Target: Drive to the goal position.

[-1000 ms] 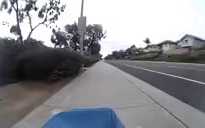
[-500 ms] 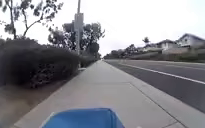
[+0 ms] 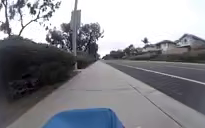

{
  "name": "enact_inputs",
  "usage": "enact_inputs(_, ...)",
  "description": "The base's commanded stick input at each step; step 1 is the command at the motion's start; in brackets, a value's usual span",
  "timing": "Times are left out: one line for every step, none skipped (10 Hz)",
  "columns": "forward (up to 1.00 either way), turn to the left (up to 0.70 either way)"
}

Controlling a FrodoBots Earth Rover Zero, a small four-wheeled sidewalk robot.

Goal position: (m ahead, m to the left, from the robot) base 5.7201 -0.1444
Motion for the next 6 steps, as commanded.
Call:
enact_inputs(1.0,0.27)
enact_inputs(1.0,0.27)
enact_inputs(1.0,0.27)
enact_inputs(1.0,0.27)
enact_inputs(1.0,0.27)
enact_inputs(1.0,0.0)
